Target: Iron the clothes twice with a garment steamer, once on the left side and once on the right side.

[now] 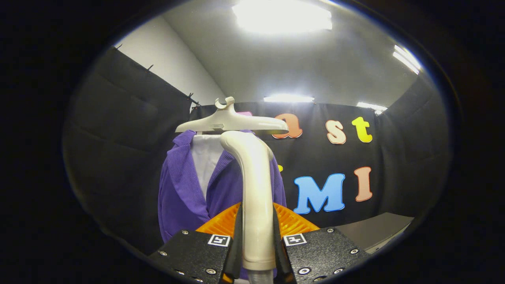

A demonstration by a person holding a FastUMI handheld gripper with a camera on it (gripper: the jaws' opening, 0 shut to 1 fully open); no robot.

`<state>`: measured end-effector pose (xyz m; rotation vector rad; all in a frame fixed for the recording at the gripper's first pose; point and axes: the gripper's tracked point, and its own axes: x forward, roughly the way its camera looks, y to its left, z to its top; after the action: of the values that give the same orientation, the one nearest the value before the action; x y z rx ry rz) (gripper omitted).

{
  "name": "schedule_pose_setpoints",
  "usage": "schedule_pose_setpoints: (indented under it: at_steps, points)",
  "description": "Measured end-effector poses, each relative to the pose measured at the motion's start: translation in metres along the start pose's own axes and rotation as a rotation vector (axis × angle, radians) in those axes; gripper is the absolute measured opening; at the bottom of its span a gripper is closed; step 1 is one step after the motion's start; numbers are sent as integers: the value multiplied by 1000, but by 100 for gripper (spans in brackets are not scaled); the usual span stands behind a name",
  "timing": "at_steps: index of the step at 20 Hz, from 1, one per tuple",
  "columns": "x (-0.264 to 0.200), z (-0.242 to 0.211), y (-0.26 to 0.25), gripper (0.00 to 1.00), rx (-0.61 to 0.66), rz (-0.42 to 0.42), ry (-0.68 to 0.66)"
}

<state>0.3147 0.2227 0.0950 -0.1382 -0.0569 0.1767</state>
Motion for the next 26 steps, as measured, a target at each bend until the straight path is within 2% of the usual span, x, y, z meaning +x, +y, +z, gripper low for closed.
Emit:
schedule_pose_setpoints:
  at_steps: [7, 26]
  points:
    - [-13, -48, 5, 35, -81, -30, 62]
    - [-93, -188, 14, 35, -77, -5, 330]
